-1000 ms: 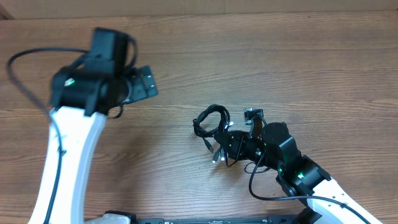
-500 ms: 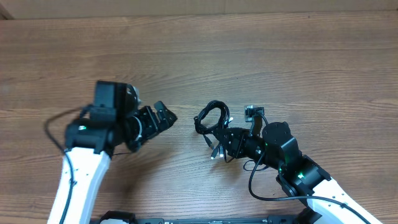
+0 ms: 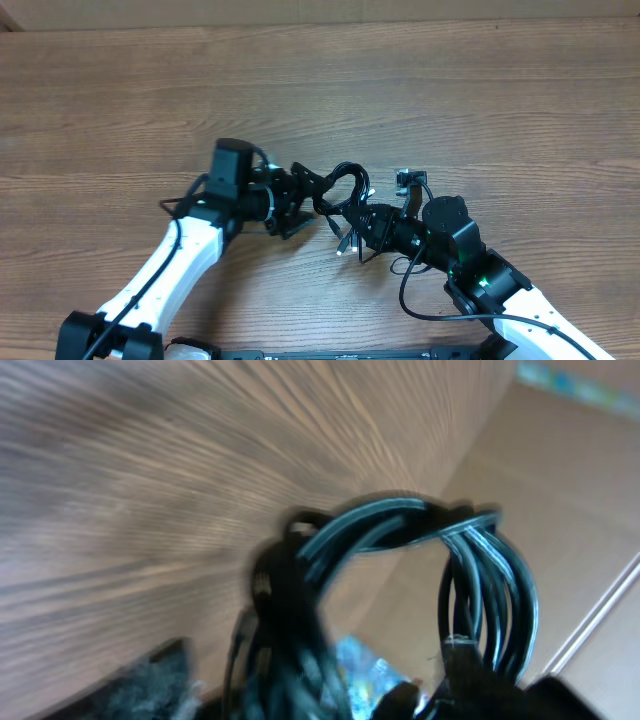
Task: Untangle cables
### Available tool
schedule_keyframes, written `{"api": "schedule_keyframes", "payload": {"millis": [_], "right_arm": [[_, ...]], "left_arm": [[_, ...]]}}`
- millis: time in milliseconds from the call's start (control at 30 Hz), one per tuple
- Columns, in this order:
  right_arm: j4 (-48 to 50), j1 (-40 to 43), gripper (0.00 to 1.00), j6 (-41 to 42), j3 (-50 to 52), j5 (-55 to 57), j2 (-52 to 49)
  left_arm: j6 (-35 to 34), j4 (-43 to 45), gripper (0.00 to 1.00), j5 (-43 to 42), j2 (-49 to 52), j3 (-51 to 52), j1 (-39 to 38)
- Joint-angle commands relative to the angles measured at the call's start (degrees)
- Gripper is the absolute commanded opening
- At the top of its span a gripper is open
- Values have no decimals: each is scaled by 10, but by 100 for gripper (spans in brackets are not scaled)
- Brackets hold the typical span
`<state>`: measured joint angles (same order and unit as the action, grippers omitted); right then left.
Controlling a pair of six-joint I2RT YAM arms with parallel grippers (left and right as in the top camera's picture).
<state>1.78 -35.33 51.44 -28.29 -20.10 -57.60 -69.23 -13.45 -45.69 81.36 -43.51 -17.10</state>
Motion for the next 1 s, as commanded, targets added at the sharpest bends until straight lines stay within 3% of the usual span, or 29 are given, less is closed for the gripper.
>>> {"api": "schedule_keyframes", "payload": {"millis": [0, 100, 233, 467, 633, 800, 967], "right_arm": [[9, -3, 4, 29, -10, 3, 3], [10, -3, 4, 42, -10, 3, 4], [5, -3, 4, 43, -10, -38, 4], [-91, -3, 4, 38, -10, -40, 4], [-52, -3, 4, 39, -10, -111, 4], [67, -3, 4, 106, -10, -201, 4], [124, -3, 4, 199, -10, -192, 3]], "left_arm": [[-31, 30, 56, -12, 16, 3, -30], [20, 34, 4, 35, 19, 3, -36], [173, 37, 4, 73, 14, 2, 6], [374, 36, 4, 47, -44, -13, 115], [511, 5, 5, 49, -116, -14, 106], [539, -46, 4, 143, -156, -13, 60], [539, -50, 4, 169, -158, -13, 11]]}}
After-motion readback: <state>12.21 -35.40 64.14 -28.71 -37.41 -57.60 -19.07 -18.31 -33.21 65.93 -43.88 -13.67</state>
